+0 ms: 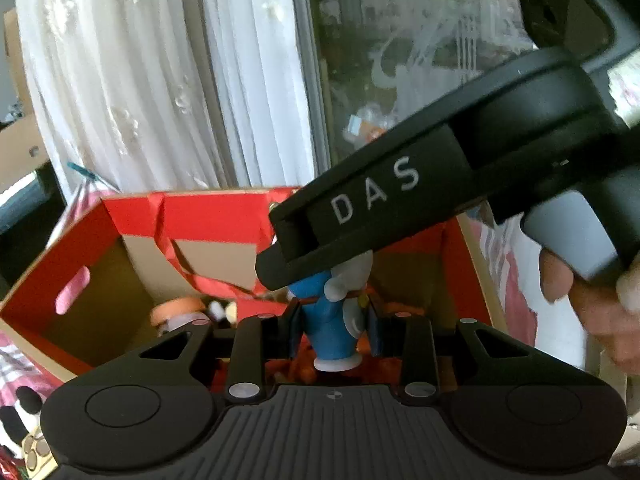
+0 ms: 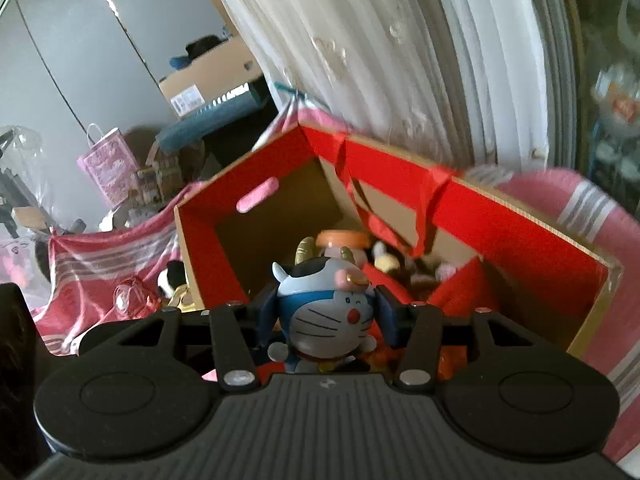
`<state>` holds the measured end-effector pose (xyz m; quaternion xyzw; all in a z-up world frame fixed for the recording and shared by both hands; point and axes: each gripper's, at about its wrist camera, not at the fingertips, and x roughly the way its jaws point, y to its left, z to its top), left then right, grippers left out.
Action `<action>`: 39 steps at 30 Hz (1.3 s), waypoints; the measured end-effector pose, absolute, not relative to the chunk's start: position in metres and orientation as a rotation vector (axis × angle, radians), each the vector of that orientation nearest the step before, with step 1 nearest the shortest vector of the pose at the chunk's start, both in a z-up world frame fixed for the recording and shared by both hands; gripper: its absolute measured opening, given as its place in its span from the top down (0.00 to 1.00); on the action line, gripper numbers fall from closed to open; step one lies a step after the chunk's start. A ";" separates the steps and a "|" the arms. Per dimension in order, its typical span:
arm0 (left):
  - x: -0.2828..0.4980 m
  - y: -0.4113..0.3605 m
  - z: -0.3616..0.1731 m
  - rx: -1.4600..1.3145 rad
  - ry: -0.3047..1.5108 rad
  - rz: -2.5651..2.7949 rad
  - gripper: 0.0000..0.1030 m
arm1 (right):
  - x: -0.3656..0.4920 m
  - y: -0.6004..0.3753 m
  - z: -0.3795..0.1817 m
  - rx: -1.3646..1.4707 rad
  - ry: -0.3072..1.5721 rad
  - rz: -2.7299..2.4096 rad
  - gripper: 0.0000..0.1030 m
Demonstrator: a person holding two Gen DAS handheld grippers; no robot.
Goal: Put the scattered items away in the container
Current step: 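Lift the Doraemon figure with the right gripper and carry it to the red box, then lower the Doraemon figure into the red box and open the right gripper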
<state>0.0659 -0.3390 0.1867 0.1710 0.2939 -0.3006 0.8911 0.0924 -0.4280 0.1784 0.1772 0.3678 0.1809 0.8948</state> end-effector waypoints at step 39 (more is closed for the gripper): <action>0.115 -0.319 0.168 0.384 0.722 -0.363 0.01 | 0.124 -0.454 0.139 0.148 0.977 0.475 0.14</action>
